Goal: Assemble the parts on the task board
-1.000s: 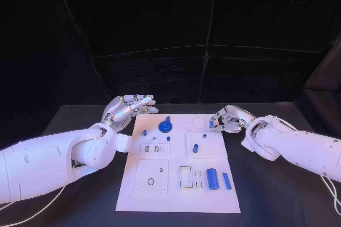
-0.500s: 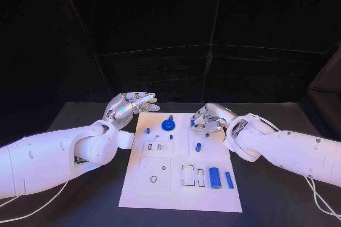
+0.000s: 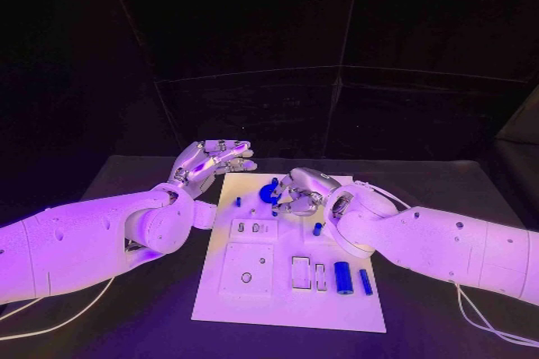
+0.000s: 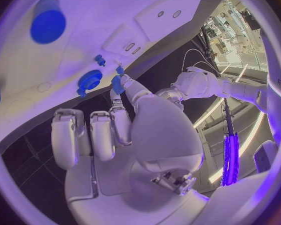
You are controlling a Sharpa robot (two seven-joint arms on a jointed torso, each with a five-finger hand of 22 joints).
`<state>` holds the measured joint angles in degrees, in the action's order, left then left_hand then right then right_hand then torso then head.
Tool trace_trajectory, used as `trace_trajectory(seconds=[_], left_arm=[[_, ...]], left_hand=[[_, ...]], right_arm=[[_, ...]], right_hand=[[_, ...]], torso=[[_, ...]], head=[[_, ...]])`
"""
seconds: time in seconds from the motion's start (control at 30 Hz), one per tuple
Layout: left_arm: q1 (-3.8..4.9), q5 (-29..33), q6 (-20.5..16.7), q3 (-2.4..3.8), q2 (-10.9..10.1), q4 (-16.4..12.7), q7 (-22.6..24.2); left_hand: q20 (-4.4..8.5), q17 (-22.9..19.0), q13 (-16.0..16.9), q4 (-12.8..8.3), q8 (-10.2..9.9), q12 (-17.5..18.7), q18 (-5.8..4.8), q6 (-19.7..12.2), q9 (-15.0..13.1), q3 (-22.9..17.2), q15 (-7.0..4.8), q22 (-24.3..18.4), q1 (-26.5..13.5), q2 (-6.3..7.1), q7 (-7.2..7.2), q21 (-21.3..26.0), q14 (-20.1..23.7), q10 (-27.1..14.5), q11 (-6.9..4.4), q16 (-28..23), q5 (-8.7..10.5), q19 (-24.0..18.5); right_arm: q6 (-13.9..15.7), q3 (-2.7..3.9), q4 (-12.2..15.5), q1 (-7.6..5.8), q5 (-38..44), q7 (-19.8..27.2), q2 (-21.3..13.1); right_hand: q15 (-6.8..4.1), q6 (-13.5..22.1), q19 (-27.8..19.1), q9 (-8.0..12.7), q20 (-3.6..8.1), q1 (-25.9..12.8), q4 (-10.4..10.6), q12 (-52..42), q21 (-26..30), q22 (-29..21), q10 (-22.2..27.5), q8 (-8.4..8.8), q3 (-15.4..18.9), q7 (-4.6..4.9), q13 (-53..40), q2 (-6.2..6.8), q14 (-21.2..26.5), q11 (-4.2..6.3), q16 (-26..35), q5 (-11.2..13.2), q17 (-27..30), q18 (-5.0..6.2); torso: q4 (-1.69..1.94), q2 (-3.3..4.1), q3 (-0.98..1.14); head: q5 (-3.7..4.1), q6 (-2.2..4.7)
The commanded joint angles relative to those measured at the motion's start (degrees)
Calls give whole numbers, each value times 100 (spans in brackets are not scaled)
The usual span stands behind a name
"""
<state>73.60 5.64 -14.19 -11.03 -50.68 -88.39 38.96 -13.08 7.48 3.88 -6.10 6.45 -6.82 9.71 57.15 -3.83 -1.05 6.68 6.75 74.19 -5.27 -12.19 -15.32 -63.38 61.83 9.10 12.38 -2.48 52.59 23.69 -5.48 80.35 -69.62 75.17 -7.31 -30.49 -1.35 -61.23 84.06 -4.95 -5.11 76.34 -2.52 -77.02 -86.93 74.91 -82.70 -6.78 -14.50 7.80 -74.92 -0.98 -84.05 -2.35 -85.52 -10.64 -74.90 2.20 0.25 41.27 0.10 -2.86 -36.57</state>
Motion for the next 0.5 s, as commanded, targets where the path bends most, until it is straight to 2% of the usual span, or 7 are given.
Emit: trace_trajectory(seconds=[0.03,0.1,0.13,0.27,0.5], left_arm=[[9,-1,73,6,13,3,189],[9,-1,75,6,17,8,189],[9,-1,76,6,20,11,189],[9,0,81,6,30,17,189],[9,0,85,6,39,23,187]], left_hand=[[-5,7,-7,-31,-33,38,80,27,6,5,-13,-9,-3,-48,-7,39,-44,43,-8,-25,-22,35],[-5,7,-7,-31,-33,38,80,27,6,5,-13,-9,-3,-48,-7,39,-44,43,-8,-25,-22,35],[-5,7,-7,-31,-33,38,80,27,6,5,-13,-9,-3,-48,-7,39,-44,43,-8,-25,-22,35],[-5,7,-7,-31,-33,38,80,27,6,5,-13,-9,-3,-48,-7,39,-44,43,-8,-25,-22,35],[-5,7,-7,-31,-33,38,80,27,6,5,-13,-9,-3,-48,-7,39,-44,43,-8,-25,-22,35]], right_arm=[[-263,-6,-14,16,349,-247,87],[-321,-35,-27,34,404,-275,154],[-353,-73,-27,42,434,-290,186],[-444,-159,-48,67,530,-336,292],[-518,-200,-109,129,667,-401,403]], right_hand=[[-53,-152,41,-17,38,-43,0,16,-18,758,14,-18,-43,-105,-304,-18,-377,40,-5,-20,-388,-43],[-53,-152,41,-17,38,-43,0,16,-18,758,14,-18,-43,-105,-304,-18,-377,40,-5,-20,-388,-43],[-53,-152,41,-17,38,-43,0,16,-18,758,14,-18,-43,-105,-304,-18,-377,40,-5,-20,-388,-43],[-54,-152,39,-17,40,-59,6,24,-17,756,18,-15,-43,-106,-299,-15,-375,39,-1,-23,-377,-43],[-55,-150,40,-17,42,-75,10,31,-18,758,22,-11,-42,-106,-294,-7,-374,40,0,-25,-376,-43]], torso=[[10,-7,-4],[4,-4,0],[5,-4,0],[1,5,8],[-7,2,8]], head=[[-6,-10],[-16,-10],[-22,-12],[-42,-26],[-69,-55]])
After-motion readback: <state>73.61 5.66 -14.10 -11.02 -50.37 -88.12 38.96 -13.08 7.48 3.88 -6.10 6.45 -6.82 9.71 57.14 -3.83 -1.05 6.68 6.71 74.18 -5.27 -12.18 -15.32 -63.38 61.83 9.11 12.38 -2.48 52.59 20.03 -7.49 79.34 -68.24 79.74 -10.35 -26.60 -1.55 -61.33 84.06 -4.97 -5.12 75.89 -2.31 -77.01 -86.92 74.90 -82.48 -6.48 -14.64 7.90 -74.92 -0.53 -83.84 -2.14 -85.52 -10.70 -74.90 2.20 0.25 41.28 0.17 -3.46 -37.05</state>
